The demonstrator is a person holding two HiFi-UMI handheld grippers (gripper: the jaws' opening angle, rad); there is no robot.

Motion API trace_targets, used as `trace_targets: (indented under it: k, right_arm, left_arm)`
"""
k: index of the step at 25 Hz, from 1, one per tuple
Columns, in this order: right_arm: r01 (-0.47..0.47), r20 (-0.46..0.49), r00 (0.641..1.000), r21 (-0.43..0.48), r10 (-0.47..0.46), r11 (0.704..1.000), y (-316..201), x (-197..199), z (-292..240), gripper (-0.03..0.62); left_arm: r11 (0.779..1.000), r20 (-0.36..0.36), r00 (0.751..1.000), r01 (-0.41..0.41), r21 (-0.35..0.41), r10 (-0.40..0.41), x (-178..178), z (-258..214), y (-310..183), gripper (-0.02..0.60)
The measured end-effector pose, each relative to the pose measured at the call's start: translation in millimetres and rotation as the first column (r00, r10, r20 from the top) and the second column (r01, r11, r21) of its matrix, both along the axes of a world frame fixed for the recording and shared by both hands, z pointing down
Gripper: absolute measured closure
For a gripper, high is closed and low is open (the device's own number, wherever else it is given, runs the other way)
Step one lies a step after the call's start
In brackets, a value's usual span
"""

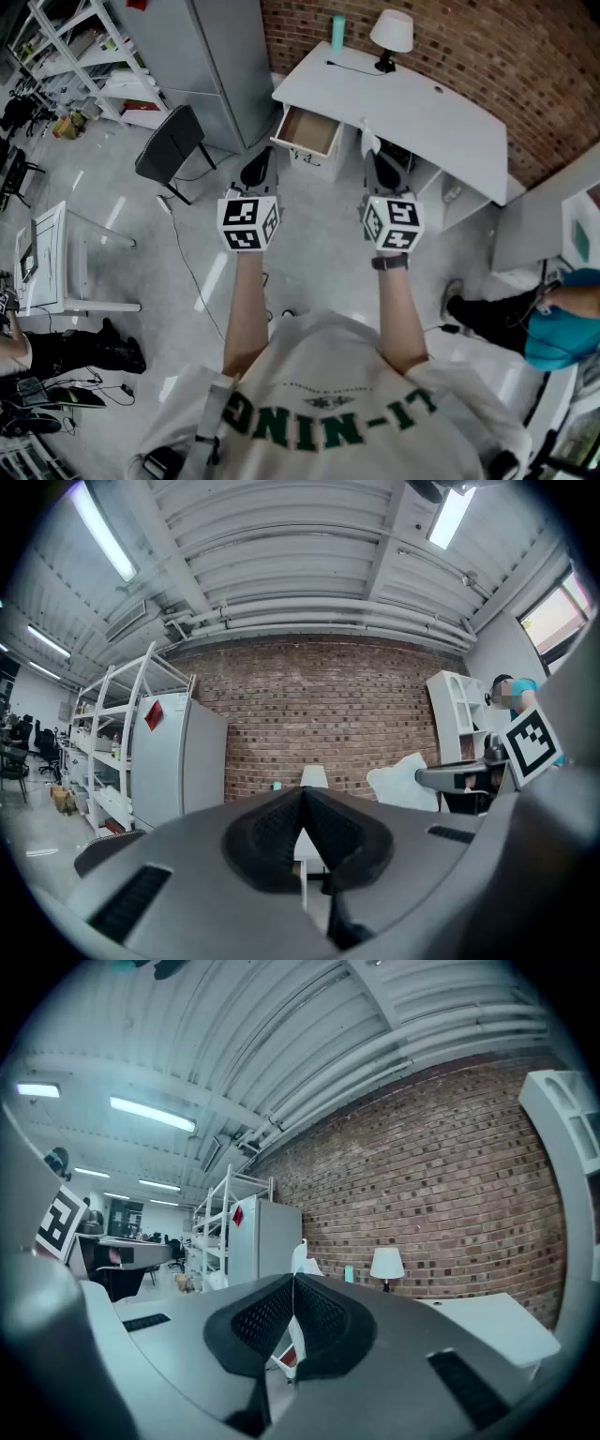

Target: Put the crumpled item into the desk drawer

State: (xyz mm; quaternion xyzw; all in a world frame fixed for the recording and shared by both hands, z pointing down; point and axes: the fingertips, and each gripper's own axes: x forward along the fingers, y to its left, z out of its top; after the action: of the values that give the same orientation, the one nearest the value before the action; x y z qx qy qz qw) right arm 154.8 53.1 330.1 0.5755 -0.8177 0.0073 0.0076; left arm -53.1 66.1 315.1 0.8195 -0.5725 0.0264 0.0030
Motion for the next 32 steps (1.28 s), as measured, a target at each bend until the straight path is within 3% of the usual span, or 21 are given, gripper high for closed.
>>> trace_targets:
  k: [8,21,32]
  right_arm:
    - [-0.008,0.004,1.000,-0.018,0.008,1.000,13.2,17.0,4.7,0.591]
    - [0.063,0.057,0.997,-0.034,-0.061,0.997,39.9,42.6,17.4,0.591]
    - [0.051,0.060,0.997,-0.041,-0.049,0.998,20.9,49.6,28.4,0.591]
  left_arm:
    - [1.000,-0.004,1.000,0.007,-0.009,-0.007,15.1,2.2,15.5,0.583]
    - [0.999,0.002,0.999,0.032,-0.028,-0.032,53.6,13.0,43.0,0.583]
    - [0.999,0.024,0.999,0.036,-0.032,-0.035,57.1,23.2,30.7,0.583]
